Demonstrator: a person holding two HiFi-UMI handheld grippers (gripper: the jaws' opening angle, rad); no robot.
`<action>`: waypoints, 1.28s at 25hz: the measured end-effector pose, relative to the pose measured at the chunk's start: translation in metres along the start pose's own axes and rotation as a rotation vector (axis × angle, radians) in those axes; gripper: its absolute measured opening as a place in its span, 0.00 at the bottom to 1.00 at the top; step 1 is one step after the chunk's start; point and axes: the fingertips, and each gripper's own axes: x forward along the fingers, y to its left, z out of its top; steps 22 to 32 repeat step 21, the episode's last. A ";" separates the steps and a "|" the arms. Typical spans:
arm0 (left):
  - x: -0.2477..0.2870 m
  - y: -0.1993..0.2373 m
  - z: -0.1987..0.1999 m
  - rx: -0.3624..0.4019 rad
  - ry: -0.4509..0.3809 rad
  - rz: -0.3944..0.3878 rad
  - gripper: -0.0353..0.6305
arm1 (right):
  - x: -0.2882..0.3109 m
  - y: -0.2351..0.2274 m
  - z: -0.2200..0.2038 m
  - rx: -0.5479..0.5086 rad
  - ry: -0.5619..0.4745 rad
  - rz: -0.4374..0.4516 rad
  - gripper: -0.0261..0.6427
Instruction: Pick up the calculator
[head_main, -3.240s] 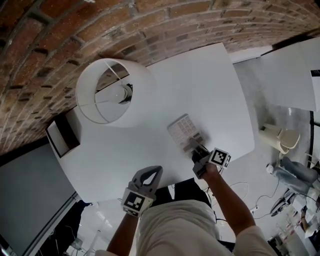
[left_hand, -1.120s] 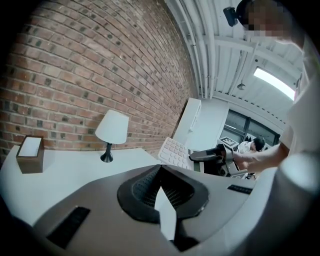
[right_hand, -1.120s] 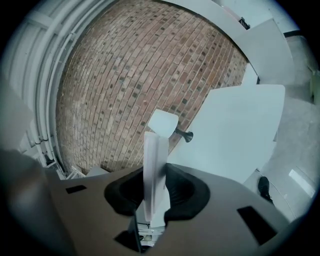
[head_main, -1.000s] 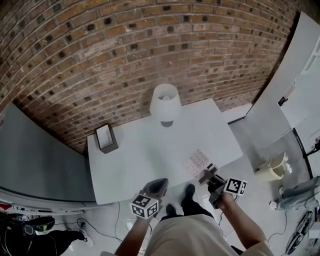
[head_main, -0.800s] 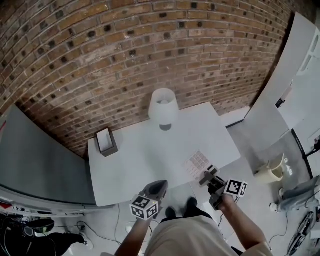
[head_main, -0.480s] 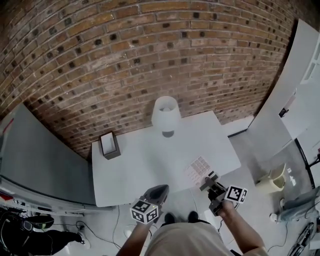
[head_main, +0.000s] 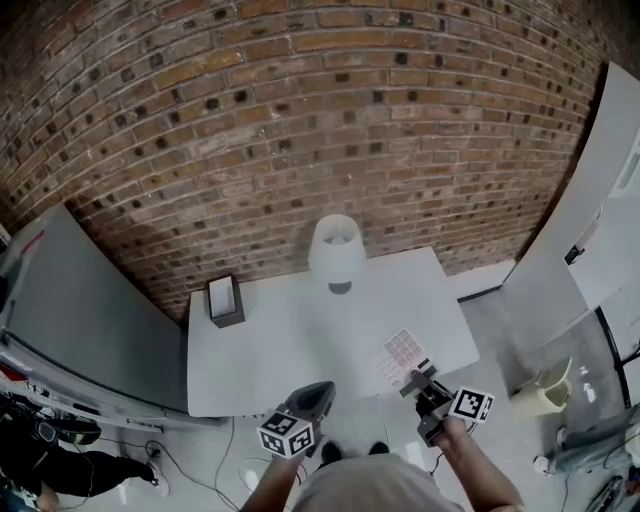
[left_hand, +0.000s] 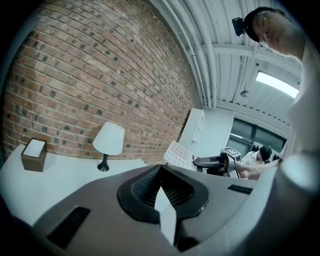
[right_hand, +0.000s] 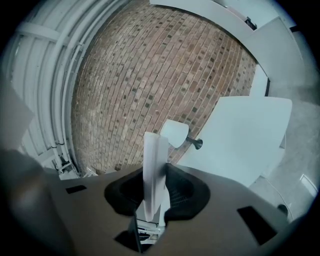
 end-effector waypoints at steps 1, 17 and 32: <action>0.001 0.000 0.002 0.000 -0.004 0.003 0.07 | 0.001 0.002 0.002 -0.003 0.001 0.015 0.20; 0.002 -0.002 0.006 0.010 -0.016 0.018 0.07 | 0.006 -0.003 0.006 -0.018 0.023 -0.012 0.20; 0.001 0.001 0.007 0.008 -0.020 0.020 0.07 | 0.009 0.000 0.006 -0.026 0.023 0.010 0.20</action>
